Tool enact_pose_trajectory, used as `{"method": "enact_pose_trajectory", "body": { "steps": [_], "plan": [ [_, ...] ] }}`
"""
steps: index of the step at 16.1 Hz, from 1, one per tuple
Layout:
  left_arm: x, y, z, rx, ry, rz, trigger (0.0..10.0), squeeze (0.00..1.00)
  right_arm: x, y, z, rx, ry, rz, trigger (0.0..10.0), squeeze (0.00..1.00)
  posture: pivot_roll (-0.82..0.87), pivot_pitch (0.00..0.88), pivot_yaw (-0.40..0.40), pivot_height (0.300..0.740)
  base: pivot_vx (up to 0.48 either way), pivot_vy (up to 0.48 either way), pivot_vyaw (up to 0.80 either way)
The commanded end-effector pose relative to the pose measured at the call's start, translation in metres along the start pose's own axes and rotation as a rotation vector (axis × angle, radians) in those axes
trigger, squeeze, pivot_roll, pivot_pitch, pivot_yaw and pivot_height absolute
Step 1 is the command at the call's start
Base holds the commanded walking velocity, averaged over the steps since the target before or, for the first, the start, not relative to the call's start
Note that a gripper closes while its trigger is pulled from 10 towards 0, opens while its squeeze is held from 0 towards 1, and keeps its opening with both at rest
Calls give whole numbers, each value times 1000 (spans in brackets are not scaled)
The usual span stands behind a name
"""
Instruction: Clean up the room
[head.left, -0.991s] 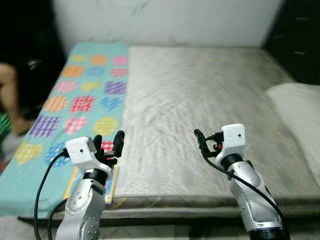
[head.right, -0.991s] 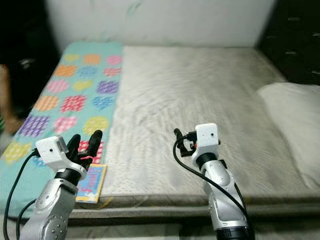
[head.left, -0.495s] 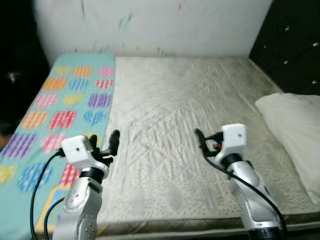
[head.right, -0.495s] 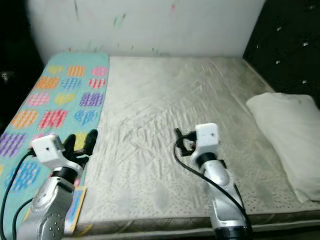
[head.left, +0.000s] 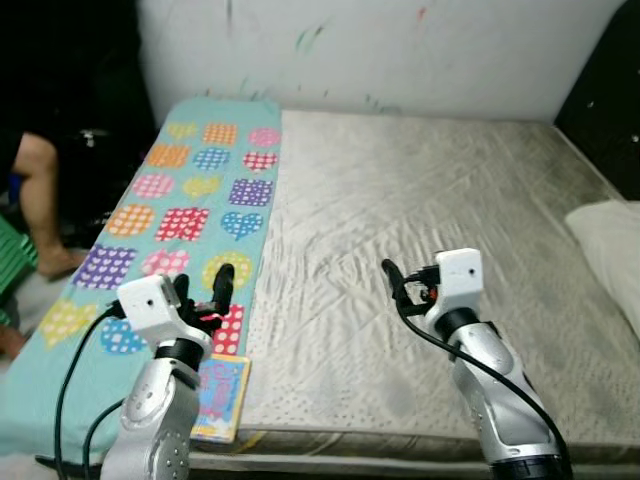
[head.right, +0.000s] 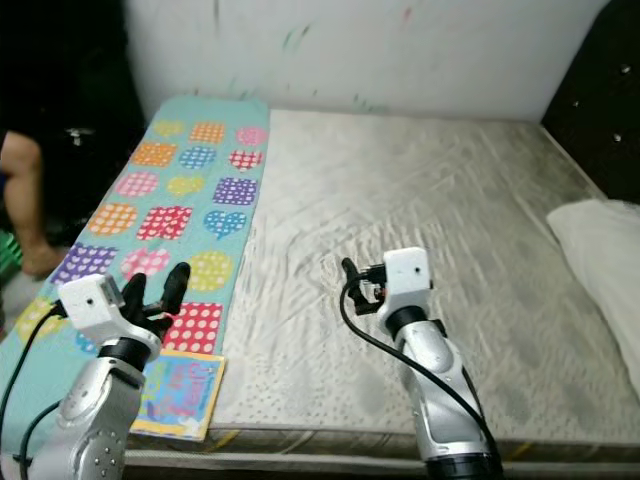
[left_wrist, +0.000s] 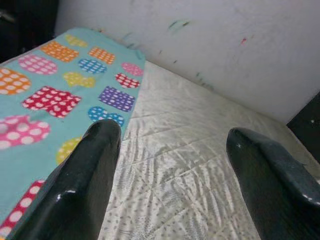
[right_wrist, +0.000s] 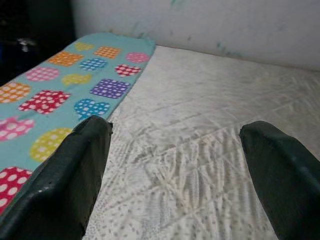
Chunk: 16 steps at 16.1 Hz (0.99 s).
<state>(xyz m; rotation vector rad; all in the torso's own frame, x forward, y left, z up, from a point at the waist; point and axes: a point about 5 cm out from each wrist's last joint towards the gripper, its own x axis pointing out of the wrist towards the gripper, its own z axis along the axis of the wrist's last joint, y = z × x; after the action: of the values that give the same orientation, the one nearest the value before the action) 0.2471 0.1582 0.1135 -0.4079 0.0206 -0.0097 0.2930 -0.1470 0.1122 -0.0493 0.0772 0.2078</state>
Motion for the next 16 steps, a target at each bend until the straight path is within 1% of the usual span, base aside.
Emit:
{"method": "enact_pose_trajectory", "body": {
  "steps": [1, 8, 16],
  "plan": [
    [0, -6, -1, -9, 7, -11, 10000, 0, -1, -7, 1, -13, 1, -16, 10000, 0, -23, 42, -20, 740, 0, 480, 0],
    [1, -6, -2, -11, 4, -9, 10000, 0, 0, -4, 3, -47, -2, 17, 10000, 0, -26, 33, -23, 740, 0, 480, 0],
    [2, -7, -2, -7, 6, -7, 10000, 0, 0, -2, 4, -56, 0, 32, 10000, 0, -26, 30, -26, 740, 0, 480, 0]
  ]
}}
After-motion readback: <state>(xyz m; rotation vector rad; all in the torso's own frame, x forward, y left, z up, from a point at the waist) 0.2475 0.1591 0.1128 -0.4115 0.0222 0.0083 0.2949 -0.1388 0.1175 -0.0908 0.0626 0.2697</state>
